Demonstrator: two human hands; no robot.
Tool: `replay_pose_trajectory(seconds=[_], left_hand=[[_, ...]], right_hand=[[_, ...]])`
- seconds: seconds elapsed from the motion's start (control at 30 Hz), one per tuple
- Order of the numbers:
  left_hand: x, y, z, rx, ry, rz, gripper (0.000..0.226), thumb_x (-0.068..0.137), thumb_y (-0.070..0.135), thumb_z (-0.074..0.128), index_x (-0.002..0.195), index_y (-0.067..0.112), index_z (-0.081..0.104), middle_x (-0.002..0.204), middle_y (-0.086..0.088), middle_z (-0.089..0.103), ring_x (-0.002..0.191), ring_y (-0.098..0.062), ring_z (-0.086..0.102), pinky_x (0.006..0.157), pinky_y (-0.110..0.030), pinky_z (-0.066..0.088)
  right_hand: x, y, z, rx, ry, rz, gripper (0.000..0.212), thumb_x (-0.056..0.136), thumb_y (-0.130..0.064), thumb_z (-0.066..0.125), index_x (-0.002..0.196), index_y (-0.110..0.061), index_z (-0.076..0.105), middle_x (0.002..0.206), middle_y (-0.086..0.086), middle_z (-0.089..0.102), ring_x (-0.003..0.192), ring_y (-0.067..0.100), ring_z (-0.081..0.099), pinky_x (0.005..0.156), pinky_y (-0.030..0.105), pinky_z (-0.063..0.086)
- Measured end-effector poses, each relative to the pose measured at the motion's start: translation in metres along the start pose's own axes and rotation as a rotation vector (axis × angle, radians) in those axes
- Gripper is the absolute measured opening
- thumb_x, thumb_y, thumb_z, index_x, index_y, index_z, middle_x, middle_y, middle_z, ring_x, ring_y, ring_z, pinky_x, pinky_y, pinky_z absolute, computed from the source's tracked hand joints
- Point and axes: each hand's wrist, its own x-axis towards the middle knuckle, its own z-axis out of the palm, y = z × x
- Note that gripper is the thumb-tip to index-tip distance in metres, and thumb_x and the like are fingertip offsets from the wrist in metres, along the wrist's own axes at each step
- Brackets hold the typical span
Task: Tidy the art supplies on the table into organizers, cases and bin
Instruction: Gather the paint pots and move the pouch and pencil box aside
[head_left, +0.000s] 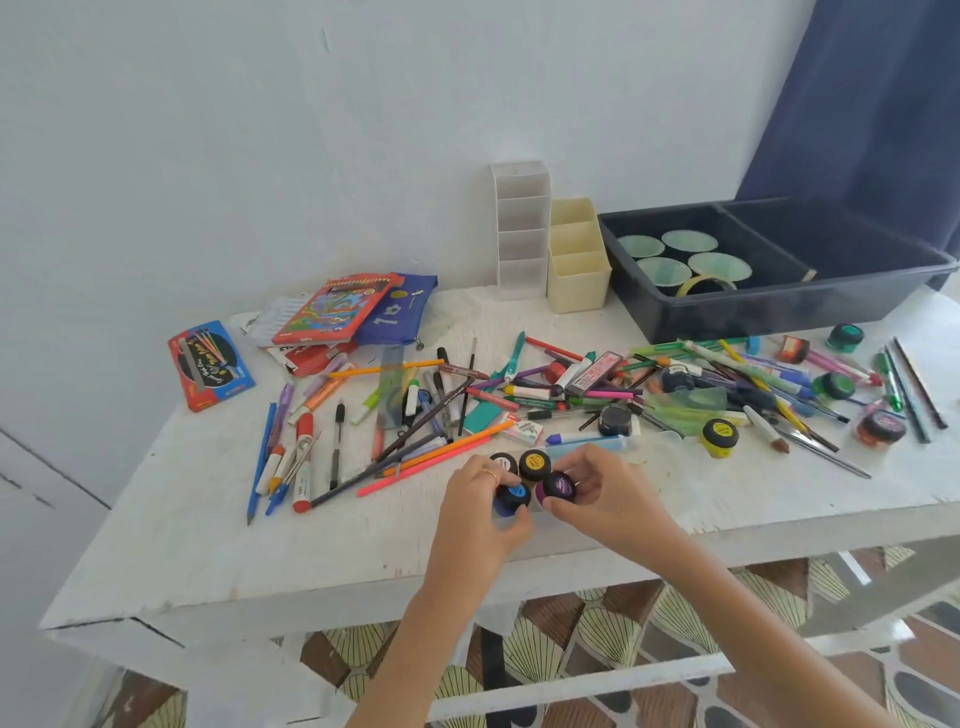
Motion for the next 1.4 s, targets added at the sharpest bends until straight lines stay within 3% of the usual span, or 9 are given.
replay_pose_trajectory(seconds=[0.1,0.43,0.7,0.8,0.9,1.03,1.13,1.33,1.4], left_hand=[[0.0,-0.002,0.0,0.094,0.029,0.048,0.021,0.077,0.017,0.073,0.097,0.012,0.068,0.094,0.008,0.052,0.097,-0.007,0.04,0.085,0.0,0.025],[0.0,-0.008,-0.005,0.186,0.029,0.053,0.024,0.089,0.023,0.062,0.11,0.015,0.069,0.105,0.003,0.06,0.104,-0.01,0.047,0.082,-0.01,0.026],[0.003,-0.007,-0.004,0.219,-0.088,0.094,0.027,0.093,0.014,0.054,0.117,0.016,0.066,0.112,0.005,0.059,0.104,-0.008,0.05,0.083,-0.009,0.031],[0.004,-0.007,-0.005,0.212,-0.095,0.07,0.026,0.093,0.014,0.055,0.115,0.015,0.067,0.115,0.005,0.06,0.105,-0.007,0.05,0.081,-0.004,0.027],[0.003,-0.007,-0.003,0.216,-0.076,0.041,0.024,0.093,0.016,0.054,0.114,0.015,0.067,0.116,0.005,0.061,0.107,-0.007,0.051,0.078,0.0,0.027],[0.003,-0.005,-0.004,0.241,-0.073,0.028,0.025,0.094,0.018,0.054,0.114,0.016,0.067,0.117,0.006,0.061,0.109,-0.008,0.051,0.085,-0.009,0.03],[0.006,0.001,-0.005,0.233,-0.047,0.055,0.024,0.092,0.02,0.056,0.112,0.019,0.068,0.113,0.007,0.063,0.106,-0.008,0.052,0.089,-0.015,0.035],[0.03,0.027,0.002,0.114,0.016,0.101,0.019,0.09,0.02,0.061,0.107,0.018,0.069,0.104,0.008,0.065,0.099,-0.003,0.054,0.083,-0.002,0.034],[0.043,0.035,0.011,0.092,-0.007,0.101,0.021,0.09,0.023,0.06,0.109,0.019,0.068,0.104,0.007,0.064,0.098,-0.005,0.054,0.088,-0.013,0.041]], right_hand=[[0.002,-0.001,0.001,-0.037,-0.021,-0.003,0.033,0.071,-0.019,0.079,0.097,-0.015,0.06,0.082,-0.001,0.068,0.069,0.011,0.065,0.068,0.024,0.054],[0.006,-0.006,0.002,-0.087,-0.069,0.008,0.028,0.077,-0.028,0.075,0.098,-0.018,0.06,0.081,-0.004,0.067,0.065,-0.001,0.058,0.058,0.006,0.044],[0.008,-0.01,0.004,-0.256,-0.12,-0.147,0.019,0.085,-0.024,0.064,0.104,-0.023,0.068,0.079,-0.008,0.063,0.062,0.0,0.055,0.061,0.008,0.044],[0.014,-0.012,0.003,-0.329,-0.162,-0.157,0.02,0.088,-0.022,0.059,0.106,-0.022,0.069,0.085,-0.001,0.068,0.07,0.012,0.061,0.072,0.025,0.052],[0.016,-0.011,0.003,-0.327,-0.184,-0.141,0.017,0.089,-0.02,0.061,0.105,-0.021,0.068,0.088,0.003,0.07,0.076,0.016,0.062,0.076,0.029,0.052],[0.009,-0.005,0.005,-0.198,-0.093,-0.126,0.013,0.085,-0.02,0.068,0.091,-0.022,0.057,0.073,0.001,0.069,0.07,0.014,0.064,0.072,0.03,0.054],[0.005,0.0,0.003,-0.147,-0.03,-0.094,0.009,0.085,-0.024,0.067,0.087,-0.02,0.06,0.08,-0.003,0.067,0.069,0.005,0.062,0.065,0.018,0.051],[0.008,0.008,-0.025,-0.124,0.116,-0.117,0.003,0.088,-0.017,0.062,0.087,-0.018,0.065,0.079,-0.013,0.061,0.065,0.001,0.057,0.06,0.008,0.045],[0.012,0.012,-0.038,-0.17,0.16,-0.114,0.005,0.088,-0.019,0.062,0.088,-0.022,0.064,0.081,-0.015,0.061,0.066,0.001,0.057,0.059,0.009,0.044]])
